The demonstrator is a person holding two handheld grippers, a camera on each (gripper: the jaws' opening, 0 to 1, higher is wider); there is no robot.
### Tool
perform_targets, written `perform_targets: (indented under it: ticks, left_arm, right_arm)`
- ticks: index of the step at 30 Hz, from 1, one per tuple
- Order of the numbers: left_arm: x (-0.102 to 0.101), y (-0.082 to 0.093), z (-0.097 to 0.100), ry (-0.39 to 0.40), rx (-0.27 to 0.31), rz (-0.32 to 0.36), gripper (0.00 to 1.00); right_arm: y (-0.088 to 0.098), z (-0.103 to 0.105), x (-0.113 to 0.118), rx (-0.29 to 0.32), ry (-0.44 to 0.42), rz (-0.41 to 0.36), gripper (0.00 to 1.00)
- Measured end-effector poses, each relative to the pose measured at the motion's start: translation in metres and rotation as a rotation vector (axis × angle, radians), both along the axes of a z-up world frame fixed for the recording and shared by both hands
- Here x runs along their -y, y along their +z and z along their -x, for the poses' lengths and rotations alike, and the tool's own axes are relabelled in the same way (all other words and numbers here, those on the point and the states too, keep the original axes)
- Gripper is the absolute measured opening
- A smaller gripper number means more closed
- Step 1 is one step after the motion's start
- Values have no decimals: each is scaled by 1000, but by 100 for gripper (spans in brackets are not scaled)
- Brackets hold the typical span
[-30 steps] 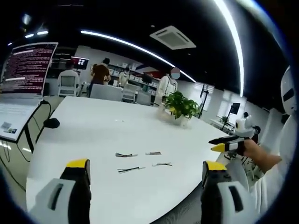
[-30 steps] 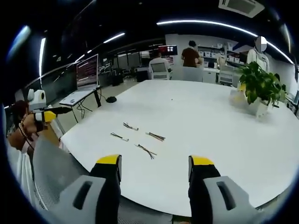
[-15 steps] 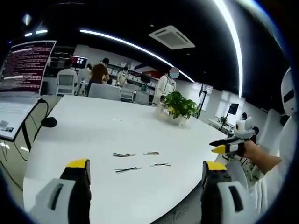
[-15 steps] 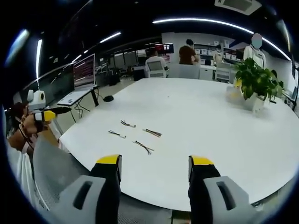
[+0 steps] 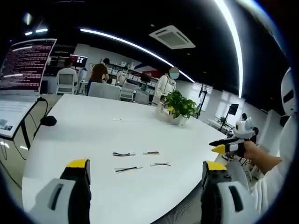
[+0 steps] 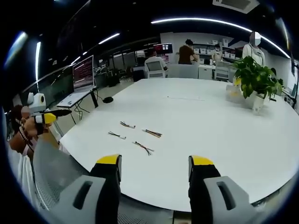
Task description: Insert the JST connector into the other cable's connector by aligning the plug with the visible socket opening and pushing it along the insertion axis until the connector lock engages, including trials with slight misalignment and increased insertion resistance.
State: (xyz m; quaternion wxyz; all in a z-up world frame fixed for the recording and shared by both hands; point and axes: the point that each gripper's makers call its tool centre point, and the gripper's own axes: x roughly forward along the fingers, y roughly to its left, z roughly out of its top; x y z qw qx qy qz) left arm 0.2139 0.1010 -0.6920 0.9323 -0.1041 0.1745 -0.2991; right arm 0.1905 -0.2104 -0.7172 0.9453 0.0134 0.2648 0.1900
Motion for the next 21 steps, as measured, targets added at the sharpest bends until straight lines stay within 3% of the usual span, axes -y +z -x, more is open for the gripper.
perform_targets:
  ticks: [21]
  left_arm:
    - [-5, -11, -7, 26, -27, -20, 99]
  right_arm:
    - [-12, -12, -7, -33, 36, 1, 56]
